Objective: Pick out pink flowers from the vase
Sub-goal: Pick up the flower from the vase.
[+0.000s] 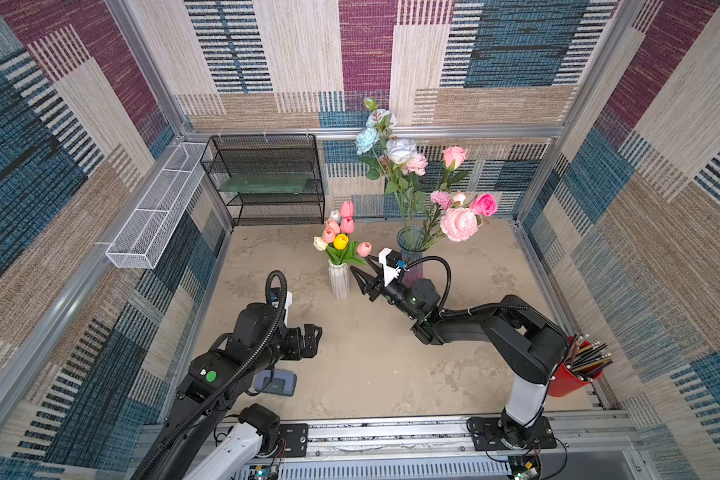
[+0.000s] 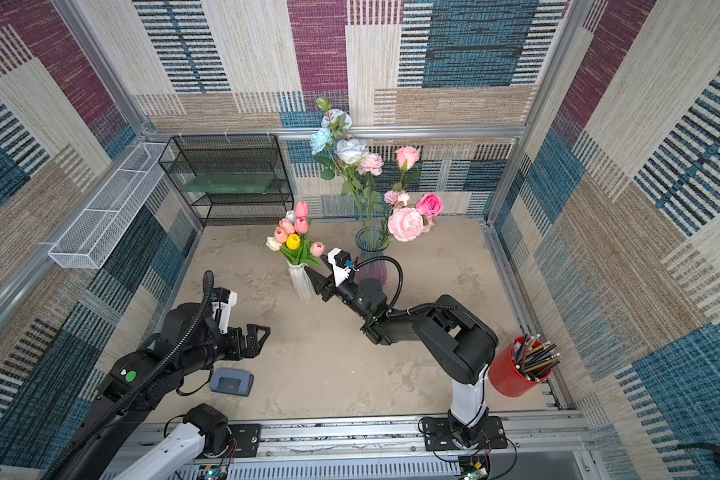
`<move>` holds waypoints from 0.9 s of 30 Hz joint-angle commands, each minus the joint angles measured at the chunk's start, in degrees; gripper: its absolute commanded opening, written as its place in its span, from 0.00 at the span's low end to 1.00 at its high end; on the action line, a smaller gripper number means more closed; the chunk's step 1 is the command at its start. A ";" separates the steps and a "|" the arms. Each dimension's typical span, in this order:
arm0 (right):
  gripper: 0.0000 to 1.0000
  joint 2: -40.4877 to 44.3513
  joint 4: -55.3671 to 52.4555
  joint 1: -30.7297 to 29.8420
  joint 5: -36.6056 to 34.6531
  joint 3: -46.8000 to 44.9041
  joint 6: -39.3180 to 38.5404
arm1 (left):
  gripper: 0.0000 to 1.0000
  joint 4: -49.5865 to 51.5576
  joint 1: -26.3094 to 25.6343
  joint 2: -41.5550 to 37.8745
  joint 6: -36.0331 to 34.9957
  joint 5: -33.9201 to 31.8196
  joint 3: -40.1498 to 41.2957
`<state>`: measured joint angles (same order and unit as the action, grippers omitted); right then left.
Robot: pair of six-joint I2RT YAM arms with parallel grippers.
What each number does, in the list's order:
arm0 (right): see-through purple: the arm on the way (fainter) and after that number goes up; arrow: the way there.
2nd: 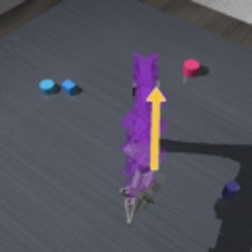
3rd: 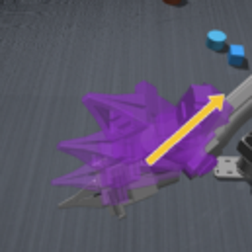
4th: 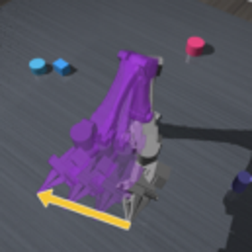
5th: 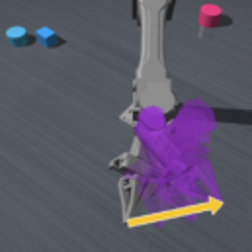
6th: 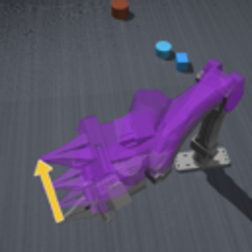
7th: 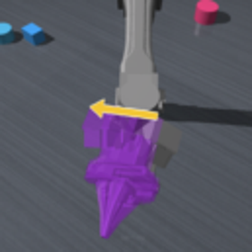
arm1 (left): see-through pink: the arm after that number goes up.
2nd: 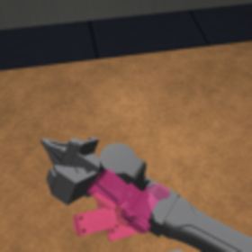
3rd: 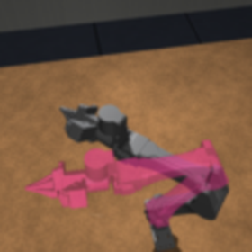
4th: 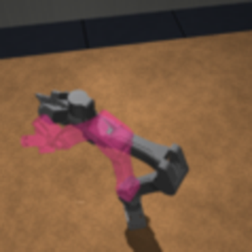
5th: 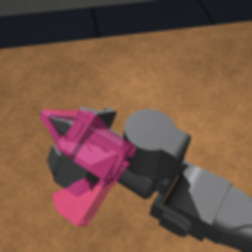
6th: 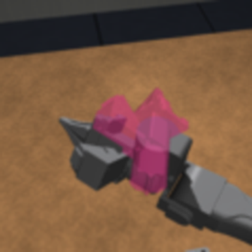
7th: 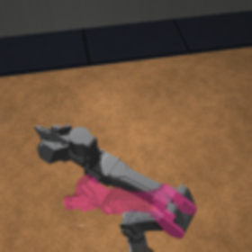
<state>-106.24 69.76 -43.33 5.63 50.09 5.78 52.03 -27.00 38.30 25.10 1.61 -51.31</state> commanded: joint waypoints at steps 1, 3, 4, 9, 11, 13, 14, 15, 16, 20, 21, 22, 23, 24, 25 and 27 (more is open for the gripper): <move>0.56 -1.31 3.07 0.54 1.94 2.34 0.55 | 0.98 -1.72 0.02 0.11 -1.46 -0.77 0.11; 0.52 -2.37 2.34 0.94 2.74 4.12 0.79 | 0.98 -1.80 0.02 0.28 -1.42 -0.85 0.16; 0.48 -2.77 2.19 1.12 3.32 4.78 1.10 | 0.98 -1.79 -0.05 0.26 -1.46 -0.86 0.15; 0.38 -4.84 1.67 2.12 5.09 7.35 3.07 | 0.98 -1.84 -0.01 0.37 -1.37 -0.84 0.17; 0.31 -5.14 1.78 2.52 6.27 7.77 3.86 | 0.98 -1.78 -0.02 0.28 -1.37 -0.89 0.24; 0.22 -4.97 1.58 2.62 7.64 8.04 4.14 | 0.98 -1.91 0.02 0.36 -1.37 -0.84 0.24; 0.16 -4.82 1.35 2.72 8.25 8.16 4.24 | 0.98 -1.86 0.07 0.42 -1.37 -0.89 0.31; 0.11 -4.67 0.97 2.70 8.77 8.35 4.21 | 0.98 -1.85 0.02 0.53 -1.29 -0.85 0.31; 0.10 -4.39 0.50 2.69 9.18 8.44 4.19 | 0.98 -1.98 0.02 0.53 -1.28 -0.81 0.33; 0.09 -2.83 -0.93 2.48 9.66 8.21 3.54 | 0.98 -1.95 0.02 0.65 -1.35 -0.87 0.33; 0.08 -2.39 -1.07 2.49 9.80 8.12 3.26 | 0.98 -1.94 0.02 0.64 -1.32 -0.87 0.26; 0.07 -1.96 -1.39 2.47 10.05 8.21 3.11 | 0.98 -1.98 0.07 0.61 -1.36 -0.89 0.39; 0.07 -1.40 -1.87 2.42 10.24 8.19 2.90 | 0.98 -2.05 0.02 0.67 -1.34 -0.85 0.42; 0.07 -0.74 -2.34 2.46 10.42 8.23 2.63 | 0.98 -2.16 0.02 0.77 -1.29 -0.77 0.50; 0.07 -0.09 -2.67 2.46 10.41 8.19 2.34 | 0.98 -2.20 0.02 0.79 -1.33 -0.77 0.51; 0.07 1.53 -3.76 2.46 10.44 8.19 1.64 | 0.98 -2.30 0.11 0.86 -1.33 -0.89 0.51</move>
<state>-106.52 66.92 -40.80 15.00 58.15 8.88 51.68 -27.05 39.03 25.10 1.41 -50.81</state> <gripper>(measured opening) 0.083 0.977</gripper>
